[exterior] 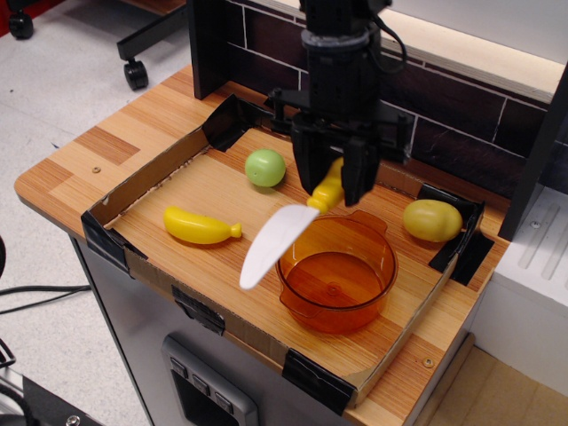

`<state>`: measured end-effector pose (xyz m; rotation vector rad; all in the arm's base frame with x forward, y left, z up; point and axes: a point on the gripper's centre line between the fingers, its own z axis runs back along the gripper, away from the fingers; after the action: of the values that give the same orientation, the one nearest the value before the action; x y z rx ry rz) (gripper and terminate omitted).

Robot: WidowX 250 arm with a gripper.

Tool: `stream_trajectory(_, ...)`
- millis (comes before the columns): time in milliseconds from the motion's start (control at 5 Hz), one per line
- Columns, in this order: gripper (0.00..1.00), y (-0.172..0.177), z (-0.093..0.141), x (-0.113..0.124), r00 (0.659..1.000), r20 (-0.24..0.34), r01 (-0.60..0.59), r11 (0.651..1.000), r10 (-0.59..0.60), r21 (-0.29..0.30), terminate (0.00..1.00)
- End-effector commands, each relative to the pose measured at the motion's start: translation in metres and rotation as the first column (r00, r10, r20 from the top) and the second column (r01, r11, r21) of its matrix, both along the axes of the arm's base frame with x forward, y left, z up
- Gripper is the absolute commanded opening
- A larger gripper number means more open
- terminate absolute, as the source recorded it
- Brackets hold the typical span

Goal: Put knife in pot

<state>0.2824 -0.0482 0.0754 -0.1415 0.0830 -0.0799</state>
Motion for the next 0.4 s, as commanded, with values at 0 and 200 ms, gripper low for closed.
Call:
stream_trajectory(0, 0.00, -0.009, 0.006, -0.012, 0.997, 0.058, 0.048, 0.999, -0.049, 0.009, 0.00)
stream_trajectory(200, 1.00, -0.011, -0.005, -0.011, 0.999, 0.025, 0.046, 0.998, -0.047, 0.042, 0.00)
